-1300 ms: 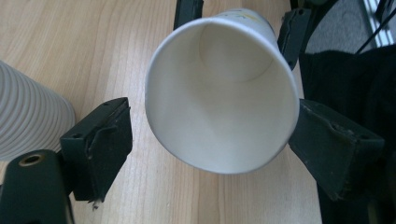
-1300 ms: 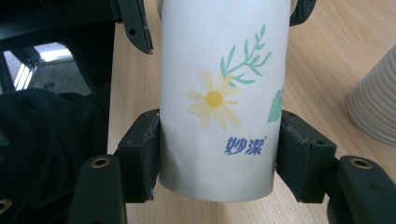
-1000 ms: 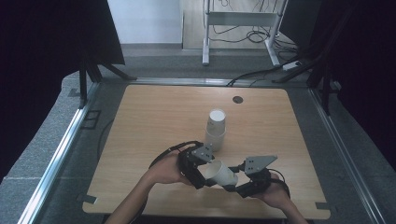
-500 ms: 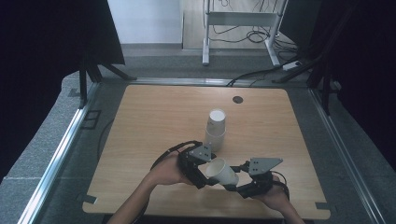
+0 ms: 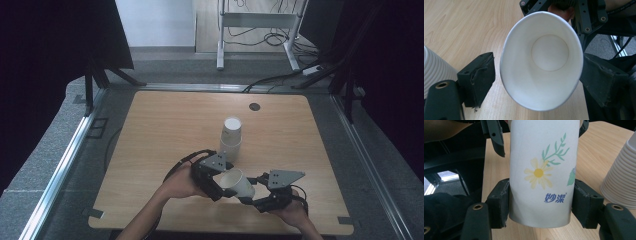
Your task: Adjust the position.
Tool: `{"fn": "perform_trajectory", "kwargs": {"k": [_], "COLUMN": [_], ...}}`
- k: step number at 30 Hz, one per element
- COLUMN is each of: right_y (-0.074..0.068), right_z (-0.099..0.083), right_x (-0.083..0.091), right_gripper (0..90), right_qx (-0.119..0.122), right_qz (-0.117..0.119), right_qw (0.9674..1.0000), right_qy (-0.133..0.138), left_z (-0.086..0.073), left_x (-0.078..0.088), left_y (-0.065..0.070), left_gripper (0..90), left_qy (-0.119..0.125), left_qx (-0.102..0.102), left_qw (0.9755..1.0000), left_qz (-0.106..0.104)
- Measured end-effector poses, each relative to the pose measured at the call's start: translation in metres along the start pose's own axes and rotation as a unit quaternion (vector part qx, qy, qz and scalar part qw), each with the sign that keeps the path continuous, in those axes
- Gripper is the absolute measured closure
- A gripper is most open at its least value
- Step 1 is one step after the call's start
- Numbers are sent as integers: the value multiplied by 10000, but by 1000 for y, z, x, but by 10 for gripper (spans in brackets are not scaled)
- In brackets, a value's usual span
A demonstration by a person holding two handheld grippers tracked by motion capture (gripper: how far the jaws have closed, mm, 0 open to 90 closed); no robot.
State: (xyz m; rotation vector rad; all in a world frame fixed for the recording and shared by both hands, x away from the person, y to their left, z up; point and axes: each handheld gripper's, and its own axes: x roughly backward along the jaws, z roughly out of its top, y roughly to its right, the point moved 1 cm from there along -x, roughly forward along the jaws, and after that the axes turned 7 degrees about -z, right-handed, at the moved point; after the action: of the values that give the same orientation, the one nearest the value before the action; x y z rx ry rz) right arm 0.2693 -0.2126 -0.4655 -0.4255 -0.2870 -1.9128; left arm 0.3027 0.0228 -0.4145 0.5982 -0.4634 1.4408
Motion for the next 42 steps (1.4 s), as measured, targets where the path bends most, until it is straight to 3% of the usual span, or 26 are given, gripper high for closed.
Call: {"fn": "perform_trajectory", "kwargs": {"k": [17,42], "right_y": [-1,-1], "right_z": [-3,-4], "right_x": [-2,-8], "right_gripper": [371,368], "right_qx": [14,195], "right_qz": [-2,107], "right_qw": [9997,9997], "right_qy": [256,-34], "left_z": [1,5], "left_x": [-3,-2], "left_y": [-3,4], "left_gripper": [218,322], "left_qy": [249,-63], "left_qx": [9,-356], "left_qw": [9996,9992], "left_qz": [-157,-157]}}
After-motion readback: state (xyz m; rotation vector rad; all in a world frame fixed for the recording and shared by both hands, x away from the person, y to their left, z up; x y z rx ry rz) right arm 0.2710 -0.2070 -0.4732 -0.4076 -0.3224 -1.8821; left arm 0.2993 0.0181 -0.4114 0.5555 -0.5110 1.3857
